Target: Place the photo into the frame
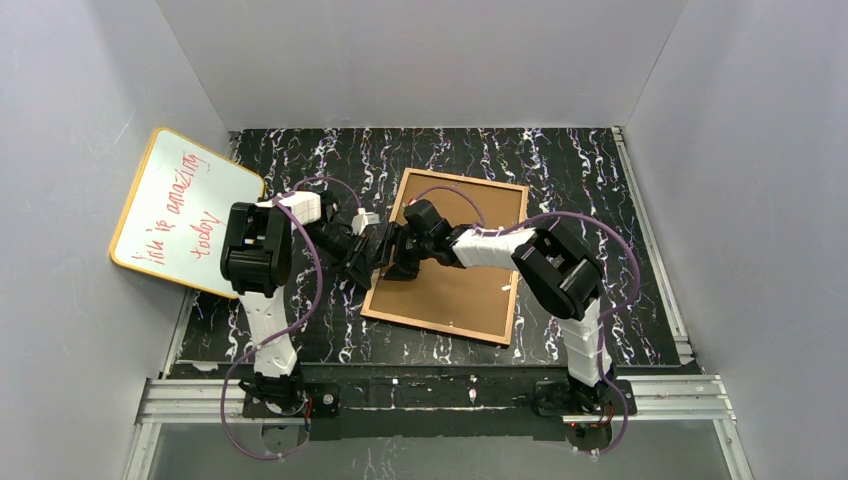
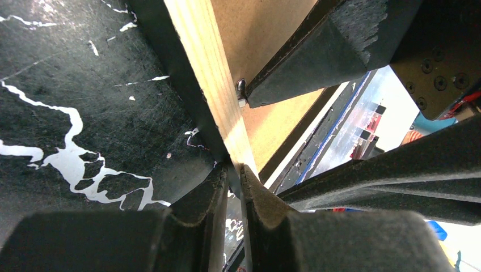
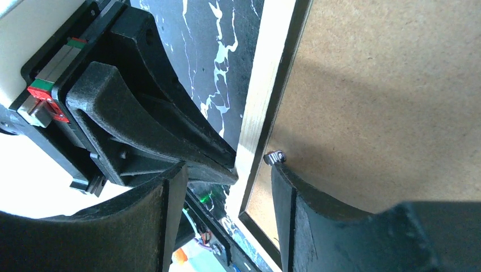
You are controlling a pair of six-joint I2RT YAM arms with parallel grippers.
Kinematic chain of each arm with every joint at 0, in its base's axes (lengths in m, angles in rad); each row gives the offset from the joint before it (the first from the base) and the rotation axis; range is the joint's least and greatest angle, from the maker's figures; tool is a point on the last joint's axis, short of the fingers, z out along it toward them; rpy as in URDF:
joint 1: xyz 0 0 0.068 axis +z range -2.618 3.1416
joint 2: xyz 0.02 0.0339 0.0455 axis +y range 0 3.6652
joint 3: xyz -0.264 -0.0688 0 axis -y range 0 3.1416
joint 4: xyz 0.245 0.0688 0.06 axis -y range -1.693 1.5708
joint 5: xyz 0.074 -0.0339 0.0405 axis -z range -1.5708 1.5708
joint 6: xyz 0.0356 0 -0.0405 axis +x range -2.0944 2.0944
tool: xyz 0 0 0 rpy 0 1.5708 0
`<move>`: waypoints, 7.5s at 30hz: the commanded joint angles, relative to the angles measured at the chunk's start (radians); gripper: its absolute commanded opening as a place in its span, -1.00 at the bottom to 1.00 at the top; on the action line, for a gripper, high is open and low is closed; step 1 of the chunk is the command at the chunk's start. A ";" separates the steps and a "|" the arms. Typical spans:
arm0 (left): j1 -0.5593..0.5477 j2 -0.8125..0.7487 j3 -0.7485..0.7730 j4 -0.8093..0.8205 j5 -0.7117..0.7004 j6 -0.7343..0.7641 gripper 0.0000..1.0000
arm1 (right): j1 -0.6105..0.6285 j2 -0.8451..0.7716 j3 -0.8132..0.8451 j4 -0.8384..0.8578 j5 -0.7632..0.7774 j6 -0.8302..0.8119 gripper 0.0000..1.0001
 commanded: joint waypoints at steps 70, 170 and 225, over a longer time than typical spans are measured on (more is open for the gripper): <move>-0.071 -0.121 -0.230 0.357 -0.030 -0.200 -0.76 | 0.062 -0.144 -0.178 0.021 0.352 0.253 0.10; -0.031 0.149 0.207 0.368 0.029 -0.338 -0.64 | -0.285 0.332 0.427 -0.023 0.044 -0.019 -0.02; -0.033 0.140 0.189 0.366 0.016 -0.309 -0.68 | -0.312 0.392 0.559 -0.111 -0.162 -0.190 -0.05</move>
